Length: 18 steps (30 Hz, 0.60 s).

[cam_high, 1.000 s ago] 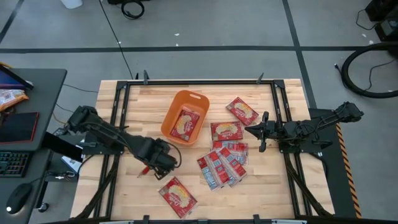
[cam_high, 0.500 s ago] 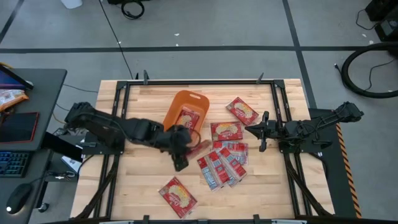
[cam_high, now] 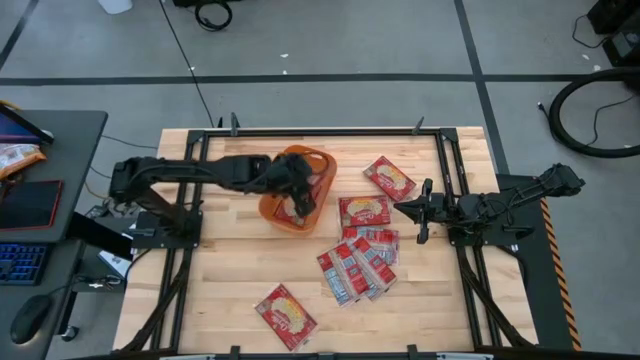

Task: Sort popcorn bags into baskets
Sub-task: Put the red popcorn pack into the orange bin

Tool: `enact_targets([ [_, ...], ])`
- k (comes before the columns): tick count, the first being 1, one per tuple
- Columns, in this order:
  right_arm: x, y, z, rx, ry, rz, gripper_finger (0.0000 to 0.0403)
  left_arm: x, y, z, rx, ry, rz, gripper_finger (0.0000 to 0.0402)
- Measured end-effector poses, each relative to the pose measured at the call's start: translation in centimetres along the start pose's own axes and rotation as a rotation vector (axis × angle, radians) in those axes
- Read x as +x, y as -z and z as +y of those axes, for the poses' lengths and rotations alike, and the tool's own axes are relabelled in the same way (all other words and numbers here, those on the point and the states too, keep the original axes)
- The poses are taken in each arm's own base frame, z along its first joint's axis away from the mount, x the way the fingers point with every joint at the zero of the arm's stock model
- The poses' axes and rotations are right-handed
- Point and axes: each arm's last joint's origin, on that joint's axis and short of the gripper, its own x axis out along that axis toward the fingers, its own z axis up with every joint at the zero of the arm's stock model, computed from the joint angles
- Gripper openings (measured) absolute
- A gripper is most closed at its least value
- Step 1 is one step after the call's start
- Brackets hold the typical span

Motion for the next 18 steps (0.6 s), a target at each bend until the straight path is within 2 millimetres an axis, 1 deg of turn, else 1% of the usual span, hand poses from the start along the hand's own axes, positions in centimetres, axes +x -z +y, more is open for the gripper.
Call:
enact_targets([
  [3,0.0,0.0,0.0,0.0,0.0,0.0,0.0016,1.6,0.8,2.1,-0.051,-0.019,0.061,0.0003],
  [6,0.0,0.0,0.0,0.0,0.0,0.0,0.0016,3.0,1.3,3.5,-0.117,0.031,0.07,0.0003],
  [10,0.0,0.0,0.0,0.0,0.0,0.0,0.0016,4.7,2.4,4.9,-0.213,0.09,0.069,0.0004],
  [14,0.0,0.0,0.0,0.0,0.0,0.0,0.0016,5.9,4.5,6.2,-0.282,0.05,0.149,0.0006],
  [16,0.0,0.0,0.0,0.0,0.0,0.0,0.0016,6.2,5.3,6.6,-0.294,0.028,0.168,0.0017],
  [18,0.0,0.0,0.0,0.0,0.0,0.0,0.0016,6.4,5.9,6.8,-0.291,0.0,0.192,0.0037],
])
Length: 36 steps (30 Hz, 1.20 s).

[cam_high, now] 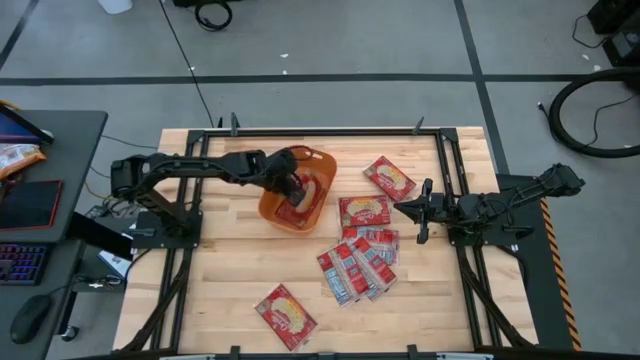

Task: Sort popcorn bags into baskets
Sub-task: Put the red popcorn pack into the orange bin

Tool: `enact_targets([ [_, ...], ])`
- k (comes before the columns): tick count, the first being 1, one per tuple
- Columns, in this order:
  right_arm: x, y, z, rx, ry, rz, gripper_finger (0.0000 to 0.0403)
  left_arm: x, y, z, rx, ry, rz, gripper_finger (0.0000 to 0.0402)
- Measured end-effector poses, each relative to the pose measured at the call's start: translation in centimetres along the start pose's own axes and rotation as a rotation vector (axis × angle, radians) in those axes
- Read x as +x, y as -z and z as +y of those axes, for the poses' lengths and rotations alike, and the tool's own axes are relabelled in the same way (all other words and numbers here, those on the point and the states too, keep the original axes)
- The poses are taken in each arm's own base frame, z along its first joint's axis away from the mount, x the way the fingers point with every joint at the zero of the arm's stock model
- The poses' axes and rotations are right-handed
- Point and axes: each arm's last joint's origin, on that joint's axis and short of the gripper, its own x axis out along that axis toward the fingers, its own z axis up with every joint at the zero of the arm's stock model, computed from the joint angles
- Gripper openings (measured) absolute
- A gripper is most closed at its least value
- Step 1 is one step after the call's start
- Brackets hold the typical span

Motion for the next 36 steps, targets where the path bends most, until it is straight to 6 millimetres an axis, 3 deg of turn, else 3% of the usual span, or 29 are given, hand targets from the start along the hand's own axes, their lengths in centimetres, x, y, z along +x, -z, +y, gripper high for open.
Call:
enact_targets([
  [7,0.0,0.0,0.0,0.0,0.0,0.0,0.0016,-1.1,-0.4,-0.6,0.148,-0.114,-0.009,0.0111],
  [10,0.0,0.0,0.0,0.0,0.0,0.0,0.0016,-2.1,-0.8,-3.1,0.359,-0.072,-0.086,0.0117],
  [14,0.0,0.0,0.0,0.0,0.0,0.0,0.0016,-3.2,1.0,-7.6,0.671,0.089,-0.156,0.0118],
  [18,0.0,0.0,0.0,0.0,0.0,0.0,0.0016,-4.6,4.1,-11.8,0.887,0.151,-0.255,0.0118],
  [22,0.0,0.0,0.0,0.0,0.0,0.0,0.0016,-5.6,8.3,-14.6,1.026,0.231,-0.232,0.0119],
  [31,0.0,0.0,0.0,0.002,0.0,-0.003,0.0016,-6.0,18.6,-19.9,0.955,0.349,-0.15,0.0119],
  [36,0.0,0.0,0.0,0.001,0.0,-0.002,0.0016,-6.0,22.1,-22.5,0.963,0.311,-0.037,0.0119],
])
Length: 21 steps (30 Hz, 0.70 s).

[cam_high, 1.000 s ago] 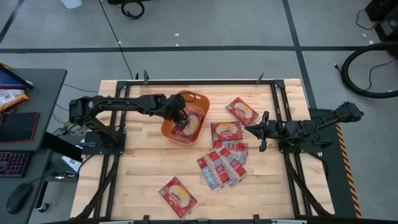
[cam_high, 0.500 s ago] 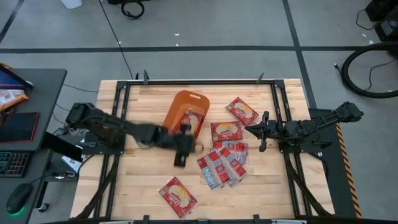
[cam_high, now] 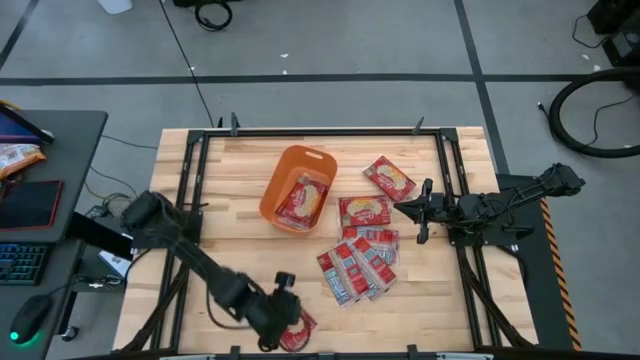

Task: Sort popcorn bags into baskets
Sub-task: Put the red popcorn pack into the orange bin

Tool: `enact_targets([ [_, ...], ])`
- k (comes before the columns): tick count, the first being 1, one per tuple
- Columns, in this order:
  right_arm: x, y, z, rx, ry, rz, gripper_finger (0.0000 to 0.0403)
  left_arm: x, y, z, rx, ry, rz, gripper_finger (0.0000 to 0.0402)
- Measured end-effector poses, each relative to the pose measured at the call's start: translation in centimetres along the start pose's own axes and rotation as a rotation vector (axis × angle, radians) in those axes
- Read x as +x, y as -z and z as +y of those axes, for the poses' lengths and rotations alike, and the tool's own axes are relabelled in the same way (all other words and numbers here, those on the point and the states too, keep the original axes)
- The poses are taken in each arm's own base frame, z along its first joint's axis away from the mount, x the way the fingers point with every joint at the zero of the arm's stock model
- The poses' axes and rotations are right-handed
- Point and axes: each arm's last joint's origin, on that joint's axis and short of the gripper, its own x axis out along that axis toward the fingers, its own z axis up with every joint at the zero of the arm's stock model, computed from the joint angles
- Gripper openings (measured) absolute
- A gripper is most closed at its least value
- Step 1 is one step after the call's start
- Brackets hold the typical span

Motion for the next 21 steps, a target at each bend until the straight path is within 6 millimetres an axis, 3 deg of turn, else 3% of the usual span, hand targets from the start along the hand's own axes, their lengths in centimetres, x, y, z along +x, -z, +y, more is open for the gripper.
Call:
enact_targets([
  [11,0.0,0.0,0.0,0.0,0.0,0.001,0.0016,1.9,0.6,-5.3,-0.05,0.154,0.292,0.0131],
  [15,0.0,0.0,0.0,0.0,0.0,0.0,0.0016,2.2,1.2,-5.7,-0.113,0.153,0.356,0.0174],
  [21,0.0,0.0,0.0,-0.001,0.0,0.002,0.0016,2.5,2.3,-5.8,-0.011,0.047,0.38,0.0213],
])
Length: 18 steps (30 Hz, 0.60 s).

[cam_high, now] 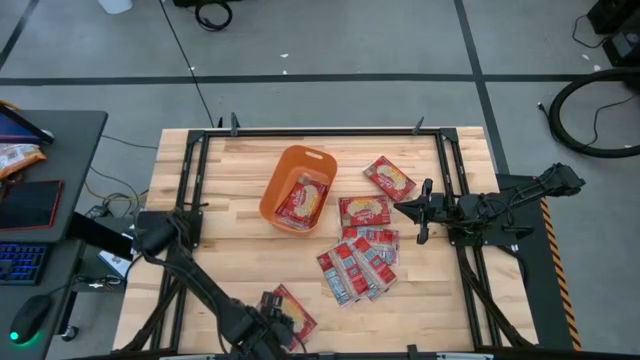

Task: Sort popcorn bags into baskets
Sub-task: Put the red popcorn pack into the orange bin

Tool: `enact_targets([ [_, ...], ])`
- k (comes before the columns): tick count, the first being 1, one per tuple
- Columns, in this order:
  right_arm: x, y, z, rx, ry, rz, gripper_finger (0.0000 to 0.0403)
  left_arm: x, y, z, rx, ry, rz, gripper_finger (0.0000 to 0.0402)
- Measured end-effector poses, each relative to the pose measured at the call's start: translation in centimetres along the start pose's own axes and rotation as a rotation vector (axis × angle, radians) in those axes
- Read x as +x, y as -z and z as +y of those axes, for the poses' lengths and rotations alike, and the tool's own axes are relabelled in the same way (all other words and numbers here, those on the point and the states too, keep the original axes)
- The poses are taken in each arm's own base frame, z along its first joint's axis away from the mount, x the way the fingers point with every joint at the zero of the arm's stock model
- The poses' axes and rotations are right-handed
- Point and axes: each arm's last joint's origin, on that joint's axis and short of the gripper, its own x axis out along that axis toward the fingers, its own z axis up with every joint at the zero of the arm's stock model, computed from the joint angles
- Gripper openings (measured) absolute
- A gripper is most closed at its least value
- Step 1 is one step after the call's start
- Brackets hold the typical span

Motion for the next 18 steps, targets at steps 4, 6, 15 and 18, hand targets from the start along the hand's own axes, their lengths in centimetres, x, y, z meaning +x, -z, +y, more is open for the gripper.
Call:
enact_targets([
  [4,0.0,0.0,0.0,0.0,0.0,0.0,0.0016,0.7,0.5,-0.4,0.085,-0.026,0.026,0.0207],
  [6,0.0,0.0,0.0,0.001,0.0,-0.001,0.0016,1.2,0.9,-0.5,0.117,-0.072,0.041,0.0199],
  [15,0.0,0.0,0.0,0.002,0.0,-0.004,0.0016,2.8,1.9,-0.9,0.224,-0.22,0.059,0.0155],
  [18,0.0,-0.1,0.0,0.005,0.0,-0.008,0.0016,3.3,2.2,-1.1,0.244,-0.254,0.066,0.0137],
])
